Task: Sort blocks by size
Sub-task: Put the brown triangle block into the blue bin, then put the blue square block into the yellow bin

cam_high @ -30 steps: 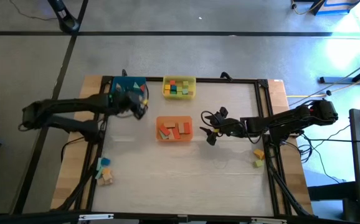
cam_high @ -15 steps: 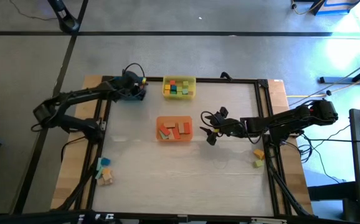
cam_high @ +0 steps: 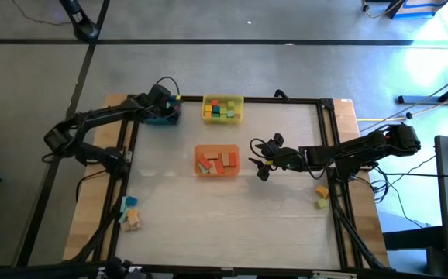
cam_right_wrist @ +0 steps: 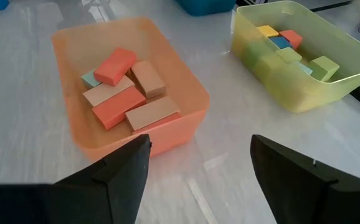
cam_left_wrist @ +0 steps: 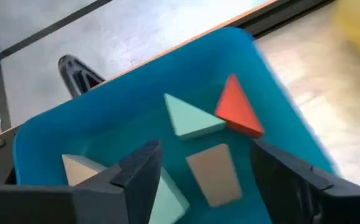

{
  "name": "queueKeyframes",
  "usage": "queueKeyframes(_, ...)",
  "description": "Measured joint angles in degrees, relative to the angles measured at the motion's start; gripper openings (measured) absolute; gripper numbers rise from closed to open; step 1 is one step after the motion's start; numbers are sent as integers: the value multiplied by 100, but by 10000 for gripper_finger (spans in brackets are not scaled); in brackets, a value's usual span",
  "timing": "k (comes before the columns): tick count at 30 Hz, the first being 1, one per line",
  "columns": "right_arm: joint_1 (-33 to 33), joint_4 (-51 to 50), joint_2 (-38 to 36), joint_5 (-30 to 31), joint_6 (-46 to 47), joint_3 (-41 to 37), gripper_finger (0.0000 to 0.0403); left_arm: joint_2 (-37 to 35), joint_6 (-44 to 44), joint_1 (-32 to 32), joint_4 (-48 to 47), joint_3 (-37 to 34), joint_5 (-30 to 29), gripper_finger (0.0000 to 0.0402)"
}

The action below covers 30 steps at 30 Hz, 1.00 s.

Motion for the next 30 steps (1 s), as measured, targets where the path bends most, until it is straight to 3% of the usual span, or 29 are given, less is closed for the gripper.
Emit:
queueKeyframes(6, 0, 0, 0, 0, 0, 0, 276, -647, 186, -750, -379, 143, 386, 229)
queueKeyframes(13, 0, -2, 2, -2, 0, 0, 276, -1074, 158, -2332, -1078, 154, 1149, 225)
queueKeyframes(19, 0, -20, 2, -17, 0, 0, 276, -998, -776, -3888, -2129, 154, 1165, 225)
queueKeyframes(30, 0, -50, 2, -153, 2, 0, 276, -1000, -3715, -6215, -3464, 154, 1305, 224)
